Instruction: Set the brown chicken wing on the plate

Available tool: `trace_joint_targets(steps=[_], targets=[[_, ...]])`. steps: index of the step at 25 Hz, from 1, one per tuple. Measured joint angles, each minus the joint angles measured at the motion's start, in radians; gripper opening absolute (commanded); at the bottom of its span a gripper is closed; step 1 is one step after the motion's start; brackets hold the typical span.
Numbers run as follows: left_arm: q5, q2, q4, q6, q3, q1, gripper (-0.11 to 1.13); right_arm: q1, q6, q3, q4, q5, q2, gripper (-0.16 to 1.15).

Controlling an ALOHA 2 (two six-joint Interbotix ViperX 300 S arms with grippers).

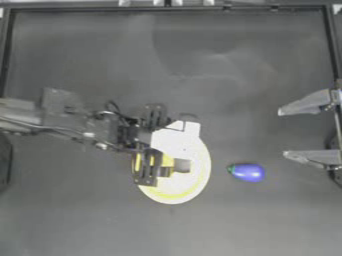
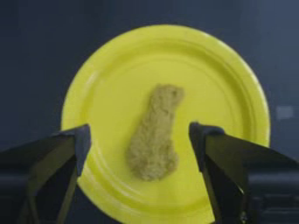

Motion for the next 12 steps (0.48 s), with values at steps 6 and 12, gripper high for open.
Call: trace_joint_targets(steps=[6, 12], targets=[[-0.072, -0.133, 0.0, -0.005, 0.089, 0.0, 0.97, 0.0, 0.0, 0.008, 0.0, 0.0, -0.018, 1.0], [-0.178, -0.259, -0.002, -0.031, 0.19, 0.0, 0.97, 0.0, 0.0, 0.008, 0.0, 0.0, -0.028, 1.0]])
